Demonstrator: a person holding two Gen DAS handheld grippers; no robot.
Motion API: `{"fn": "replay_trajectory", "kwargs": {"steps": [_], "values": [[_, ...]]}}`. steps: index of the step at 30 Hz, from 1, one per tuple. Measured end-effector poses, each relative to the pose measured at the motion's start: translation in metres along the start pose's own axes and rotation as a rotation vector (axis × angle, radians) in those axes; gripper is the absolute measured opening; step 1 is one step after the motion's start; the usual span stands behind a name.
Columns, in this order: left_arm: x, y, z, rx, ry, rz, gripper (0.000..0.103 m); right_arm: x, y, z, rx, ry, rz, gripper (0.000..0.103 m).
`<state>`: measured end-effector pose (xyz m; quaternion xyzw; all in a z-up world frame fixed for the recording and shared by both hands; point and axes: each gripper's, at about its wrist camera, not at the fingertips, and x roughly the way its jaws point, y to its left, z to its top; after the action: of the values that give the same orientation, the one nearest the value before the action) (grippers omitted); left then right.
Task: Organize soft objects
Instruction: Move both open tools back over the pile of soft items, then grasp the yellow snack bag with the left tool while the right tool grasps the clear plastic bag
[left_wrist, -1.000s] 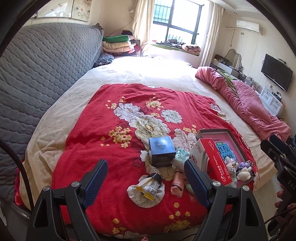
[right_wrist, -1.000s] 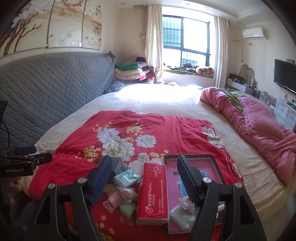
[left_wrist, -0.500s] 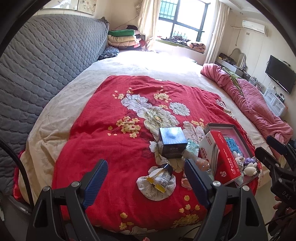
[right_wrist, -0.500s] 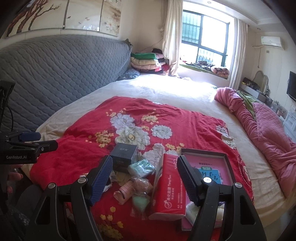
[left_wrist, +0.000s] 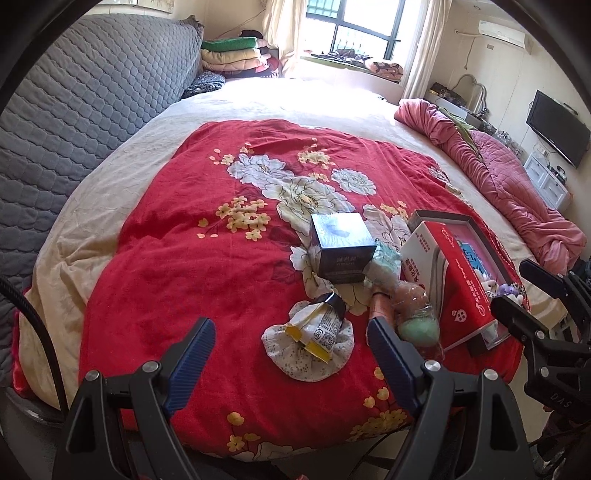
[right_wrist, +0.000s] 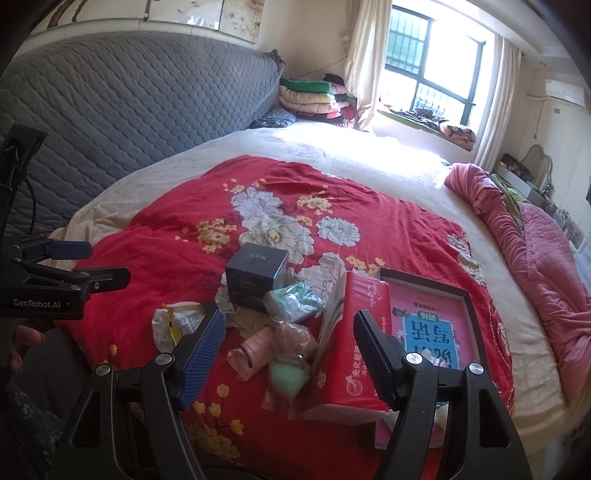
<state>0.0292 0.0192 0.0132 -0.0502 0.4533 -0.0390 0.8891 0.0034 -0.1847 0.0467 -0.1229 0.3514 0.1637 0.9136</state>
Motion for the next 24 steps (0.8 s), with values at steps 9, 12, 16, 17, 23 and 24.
{"fn": "replay_trajectory", "kwargs": {"steps": [9, 12, 16, 17, 23, 24], "values": [[0.041, -0.007, -0.013, 0.022, 0.081, -0.025, 0.084, 0.031, 0.002, -0.017, -0.009, 0.067, 0.02, 0.074], [0.051, -0.011, -0.014, 0.028, 0.093, -0.04, 0.084, 0.04, 0.0, -0.021, -0.012, 0.086, 0.018, 0.074], [0.064, -0.012, -0.013, 0.029, 0.116, -0.05, 0.084, 0.052, -0.002, -0.022, -0.022, 0.106, 0.015, 0.074], [0.067, -0.012, -0.012, 0.032, 0.12, -0.054, 0.084, 0.056, -0.001, -0.022, -0.03, 0.114, 0.011, 0.074], [0.083, -0.015, -0.002, 0.043, 0.134, -0.075, 0.084, 0.071, -0.001, -0.023, -0.043, 0.135, 0.017, 0.074], [0.087, -0.016, 0.0, 0.046, 0.137, -0.077, 0.084, 0.072, -0.001, -0.023, -0.045, 0.138, 0.014, 0.074]]}}
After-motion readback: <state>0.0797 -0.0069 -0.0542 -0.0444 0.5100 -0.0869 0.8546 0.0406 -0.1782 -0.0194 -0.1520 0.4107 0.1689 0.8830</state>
